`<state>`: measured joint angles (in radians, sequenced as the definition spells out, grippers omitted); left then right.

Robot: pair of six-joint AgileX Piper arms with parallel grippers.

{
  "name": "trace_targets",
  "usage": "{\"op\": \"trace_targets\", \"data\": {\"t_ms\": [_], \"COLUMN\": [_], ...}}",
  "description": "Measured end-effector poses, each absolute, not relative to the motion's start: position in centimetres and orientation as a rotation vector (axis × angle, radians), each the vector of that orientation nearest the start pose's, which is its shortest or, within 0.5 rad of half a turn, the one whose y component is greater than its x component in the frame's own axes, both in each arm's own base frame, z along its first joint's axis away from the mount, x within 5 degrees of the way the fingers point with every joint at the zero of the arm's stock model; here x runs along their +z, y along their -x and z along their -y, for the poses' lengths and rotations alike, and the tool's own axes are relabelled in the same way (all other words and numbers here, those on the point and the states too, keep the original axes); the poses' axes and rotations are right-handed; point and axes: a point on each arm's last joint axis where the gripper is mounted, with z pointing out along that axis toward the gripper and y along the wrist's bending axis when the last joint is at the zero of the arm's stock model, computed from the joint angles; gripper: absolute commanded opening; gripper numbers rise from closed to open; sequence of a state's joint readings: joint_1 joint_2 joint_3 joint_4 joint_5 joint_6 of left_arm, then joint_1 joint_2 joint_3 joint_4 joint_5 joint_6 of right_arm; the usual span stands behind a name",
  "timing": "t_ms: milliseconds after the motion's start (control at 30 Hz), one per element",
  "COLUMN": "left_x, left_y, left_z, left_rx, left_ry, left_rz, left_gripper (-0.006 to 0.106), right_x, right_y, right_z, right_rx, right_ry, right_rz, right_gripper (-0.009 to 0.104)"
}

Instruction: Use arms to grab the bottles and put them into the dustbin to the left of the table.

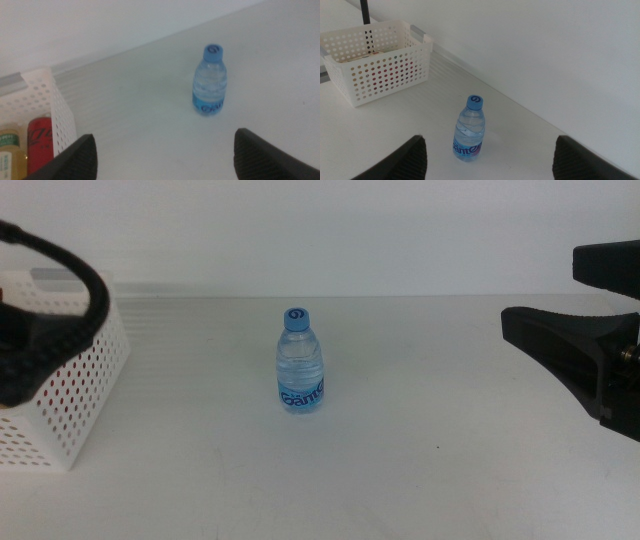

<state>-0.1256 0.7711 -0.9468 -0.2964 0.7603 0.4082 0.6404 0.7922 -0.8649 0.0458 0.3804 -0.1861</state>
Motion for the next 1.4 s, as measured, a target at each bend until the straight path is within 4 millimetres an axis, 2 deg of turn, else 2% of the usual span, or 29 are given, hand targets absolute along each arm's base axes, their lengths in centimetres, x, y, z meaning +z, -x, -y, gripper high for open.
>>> {"op": "trace_targets", "data": {"t_ms": [133, 267, 433, 533, 600, 667, 800, 900, 1200, 1400], "left_x": [39.8, 40.5, 40.1, 39.0, 37.5, 35.9, 33.8, 33.1, 32.7, 30.2], "left_y": [-14.0, -15.5, -17.9, -18.7, -18.8, -18.6, -18.1, -18.0, -18.1, -17.3], "left_z": [3.6, 3.8, 5.4, 6.7, 7.6, 8.5, 9.4, 9.7, 9.6, 10.0], "left_rx": [-0.193, -0.225, -0.265, -0.289, -0.288, -0.288, -0.264, -0.263, -0.271, -0.331], "left_ry": [-0.387, -0.320, -0.406, -0.449, -0.464, -0.486, -0.486, -0.485, -0.437, -0.400], "left_rz": [-1.936, -1.841, -1.776, -1.725, -1.696, -1.684, -1.655, -1.664, -1.672, -1.670], "left_gripper": [0.090, 0.090, 0.090, 0.090, 0.090, 0.090, 0.090, 0.090, 0.090, 0.090], "right_x": [39.3, 39.3, 39.3, 39.3, 39.3, 39.3, 39.3, 39.3, 39.3, 39.3], "right_y": [-12.9, -12.9, -12.9, -12.9, -12.9, -12.9, -12.9, -12.9, -12.9, -12.9], "right_z": [-9.8, -9.8, -9.8, -9.8, -9.8, -9.8, -9.8, -9.8, -9.8, -9.8], "right_rx": [0.371, 0.371, 0.371, 0.371, 0.371, 0.371, 0.371, 0.371, 0.371, 0.370], "right_ry": [0.701, 0.701, 0.701, 0.701, 0.701, 0.701, 0.701, 0.701, 0.701, 0.702], "right_rz": [-1.664, -1.665, -1.665, -1.665, -1.665, -1.665, -1.665, -1.665, -1.665, -1.666], "right_gripper": [0.066, 0.066, 0.066, 0.066, 0.066, 0.066, 0.066, 0.066, 0.066, 0.066]}}
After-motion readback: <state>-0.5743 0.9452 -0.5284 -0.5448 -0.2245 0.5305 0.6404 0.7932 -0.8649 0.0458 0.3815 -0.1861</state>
